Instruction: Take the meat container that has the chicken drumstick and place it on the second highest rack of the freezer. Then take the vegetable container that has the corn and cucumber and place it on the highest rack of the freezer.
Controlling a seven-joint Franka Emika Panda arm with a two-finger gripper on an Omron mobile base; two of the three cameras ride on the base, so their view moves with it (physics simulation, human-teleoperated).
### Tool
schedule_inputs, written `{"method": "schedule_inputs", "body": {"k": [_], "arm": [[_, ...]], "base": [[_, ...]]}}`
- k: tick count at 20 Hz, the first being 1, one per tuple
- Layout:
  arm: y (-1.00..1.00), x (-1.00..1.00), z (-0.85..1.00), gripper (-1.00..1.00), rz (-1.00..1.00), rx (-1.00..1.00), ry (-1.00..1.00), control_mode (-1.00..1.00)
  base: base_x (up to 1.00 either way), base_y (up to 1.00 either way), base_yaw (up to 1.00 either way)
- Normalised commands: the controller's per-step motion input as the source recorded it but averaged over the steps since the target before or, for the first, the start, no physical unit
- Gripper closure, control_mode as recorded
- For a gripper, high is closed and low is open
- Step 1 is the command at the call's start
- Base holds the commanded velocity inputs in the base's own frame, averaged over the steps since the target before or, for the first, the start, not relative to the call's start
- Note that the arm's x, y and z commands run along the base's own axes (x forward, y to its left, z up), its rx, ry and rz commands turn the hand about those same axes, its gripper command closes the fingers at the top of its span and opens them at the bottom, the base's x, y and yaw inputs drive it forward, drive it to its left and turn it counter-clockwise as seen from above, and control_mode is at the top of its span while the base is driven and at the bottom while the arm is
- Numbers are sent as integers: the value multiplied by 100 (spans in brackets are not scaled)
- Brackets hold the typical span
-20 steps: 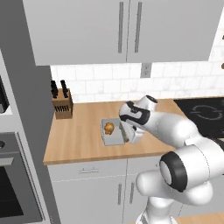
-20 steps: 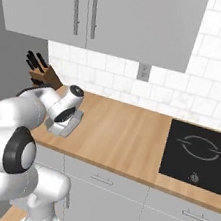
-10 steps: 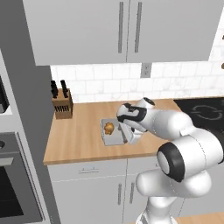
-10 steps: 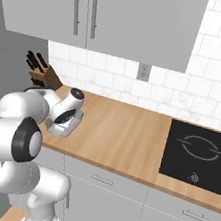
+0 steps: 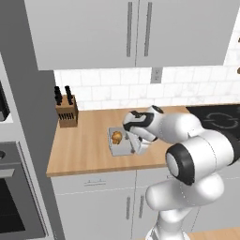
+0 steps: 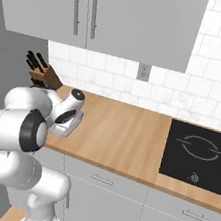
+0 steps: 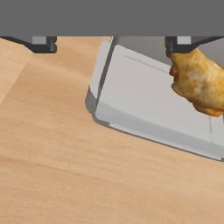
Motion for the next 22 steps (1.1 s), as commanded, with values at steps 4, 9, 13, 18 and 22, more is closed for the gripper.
{"method": "schedule_inputs", "body": {"k": [4,9,13,18,22], "arm": [[4,20,-8,-100,0,0,0,-100],[6,5,-18,-100,0,0,0,-100],[3,-1,-26,-100,0,0,0,-100],[2,0,-23,-100,0,0,0,-100],[6,0,-25,100,0,0,0,-100]], "base": [[0,0,0],[0,0,0],[0,0,0],[0,0,0],[0,0,0]]}}
